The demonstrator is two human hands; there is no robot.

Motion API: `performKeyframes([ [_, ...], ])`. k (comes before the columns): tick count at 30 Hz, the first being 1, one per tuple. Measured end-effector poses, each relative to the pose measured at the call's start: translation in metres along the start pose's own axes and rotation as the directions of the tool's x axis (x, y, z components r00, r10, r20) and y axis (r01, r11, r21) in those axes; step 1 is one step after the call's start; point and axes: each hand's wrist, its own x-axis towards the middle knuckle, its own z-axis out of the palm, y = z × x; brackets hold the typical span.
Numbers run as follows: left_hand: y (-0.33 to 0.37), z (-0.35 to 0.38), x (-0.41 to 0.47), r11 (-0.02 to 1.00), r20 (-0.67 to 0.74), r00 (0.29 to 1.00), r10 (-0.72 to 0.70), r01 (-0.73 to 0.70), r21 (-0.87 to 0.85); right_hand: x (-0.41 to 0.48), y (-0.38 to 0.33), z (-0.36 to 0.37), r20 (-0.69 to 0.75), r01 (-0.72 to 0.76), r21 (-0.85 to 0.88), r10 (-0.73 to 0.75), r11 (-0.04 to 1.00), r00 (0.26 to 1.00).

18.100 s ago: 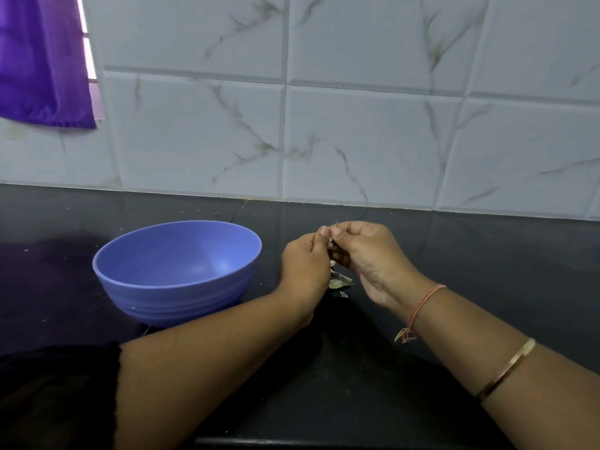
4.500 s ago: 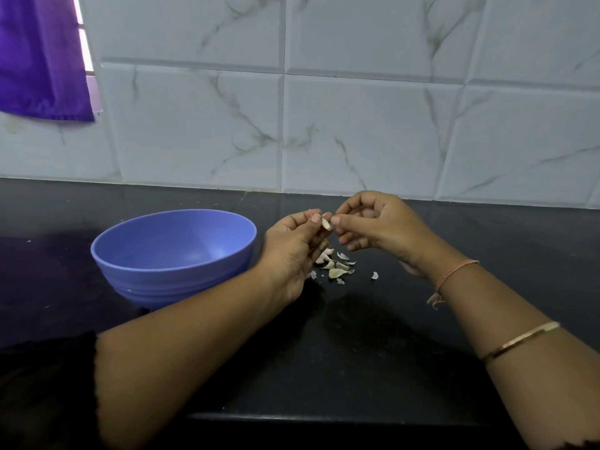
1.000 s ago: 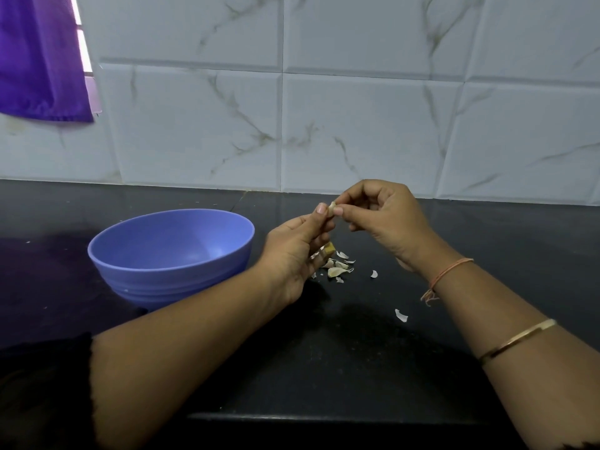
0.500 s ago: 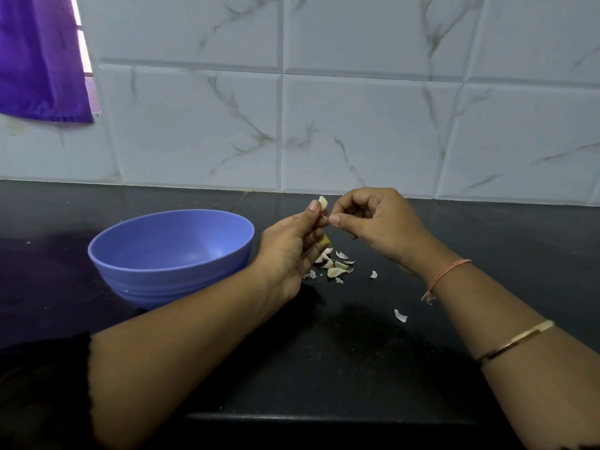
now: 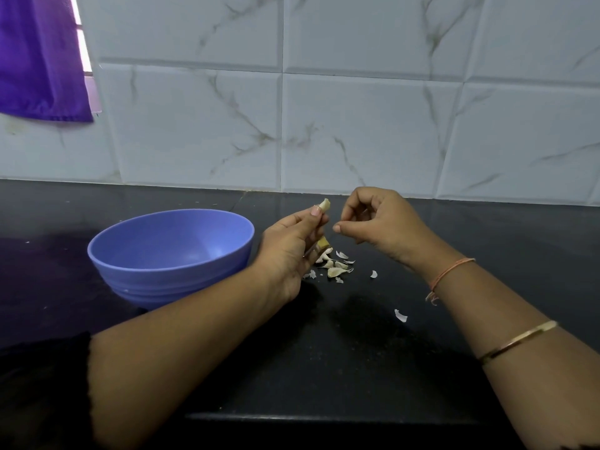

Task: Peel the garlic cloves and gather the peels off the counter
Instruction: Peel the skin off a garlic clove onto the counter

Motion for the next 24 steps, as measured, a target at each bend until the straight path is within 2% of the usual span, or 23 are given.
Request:
performKeyframes([
  [2, -0.0001, -0.0001, -0.0004, 1.0, -0.001, 1.0, 0.003, -0.003, 0.002, 0.0004, -0.001, -0.0004, 0.003, 0.009, 0.015, -0.009, 1.0, 1.0],
  [6, 0.0002, 0.0004, -0.0017, 1.0, 0.011, 1.0, 0.01, -0.011, 0.015, -0.001, -0.0034, 0.002, 0.006, 0.008, 0.156, -0.009, 0.988, 1.0],
  [14, 0.0007, -0.0008, -0.0031, 0.999, 0.038, 0.999, 0.038, -0.039, 0.02, -0.0011, -0.0036, 0.0018, 0.007, -0.079, 0.365, 0.082, 0.928, 0.997],
  [20, 0.0004, -0.0012, -0.0022, 0.993, 0.029, 0.994, 0.107, -0.108, 0.04, -0.0019, -0.0055, 0.0019, 0.053, -0.13, 0.462, 0.119, 0.877, 0.992],
  [24, -0.0016, -0.0023, -0.0016, 0.977, 0.015, 0.985, 0.172, -0.172, 0.122, -0.0029, -0.0068, 0.001, 0.081, -0.184, 0.507, 0.166, 0.842, 0.983],
])
